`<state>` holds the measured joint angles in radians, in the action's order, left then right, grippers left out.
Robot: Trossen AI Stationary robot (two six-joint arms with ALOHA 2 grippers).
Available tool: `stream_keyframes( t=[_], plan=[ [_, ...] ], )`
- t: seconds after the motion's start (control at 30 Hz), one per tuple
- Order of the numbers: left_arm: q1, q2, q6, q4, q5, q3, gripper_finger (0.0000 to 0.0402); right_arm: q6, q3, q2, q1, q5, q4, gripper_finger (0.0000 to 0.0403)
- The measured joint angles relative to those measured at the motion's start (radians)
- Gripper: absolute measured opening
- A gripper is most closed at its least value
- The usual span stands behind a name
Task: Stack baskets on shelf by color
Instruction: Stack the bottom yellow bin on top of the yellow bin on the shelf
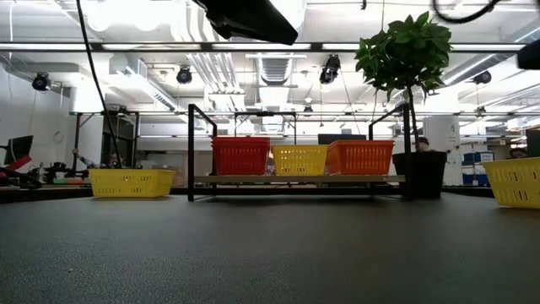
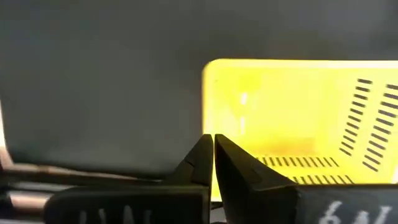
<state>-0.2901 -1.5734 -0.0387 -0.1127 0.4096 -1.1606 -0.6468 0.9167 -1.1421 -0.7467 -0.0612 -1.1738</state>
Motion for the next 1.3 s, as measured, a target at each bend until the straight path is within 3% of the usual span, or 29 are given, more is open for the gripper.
stream_keyframes(
  t=[0.17,0.5,0.7,1.1,1.3],
  plan=[
    [0.000,0.000,0.000,0.000,0.000,0.000,0.0058,-0.031,0.004,-0.006,-0.061,-0.002,0.006,0.0021],
    [0.000,0.000,0.001,0.000,0.000,0.000,0.0058,-0.071,-0.035,-0.006,-0.100,0.053,0.035,0.0126],
    [0.000,0.000,-0.001,-0.001,0.001,0.000,0.0058,-0.078,-0.110,-0.006,-0.100,0.060,0.151,0.0158],
    [0.000,0.002,-0.094,-0.001,0.019,0.000,0.0058,-0.141,-0.205,-0.006,-0.097,0.091,0.240,0.0125],
    [0.000,0.002,-0.108,-0.001,0.019,0.000,0.0058,-0.166,-0.239,-0.006,-0.097,0.115,0.275,0.0081]
  ],
)
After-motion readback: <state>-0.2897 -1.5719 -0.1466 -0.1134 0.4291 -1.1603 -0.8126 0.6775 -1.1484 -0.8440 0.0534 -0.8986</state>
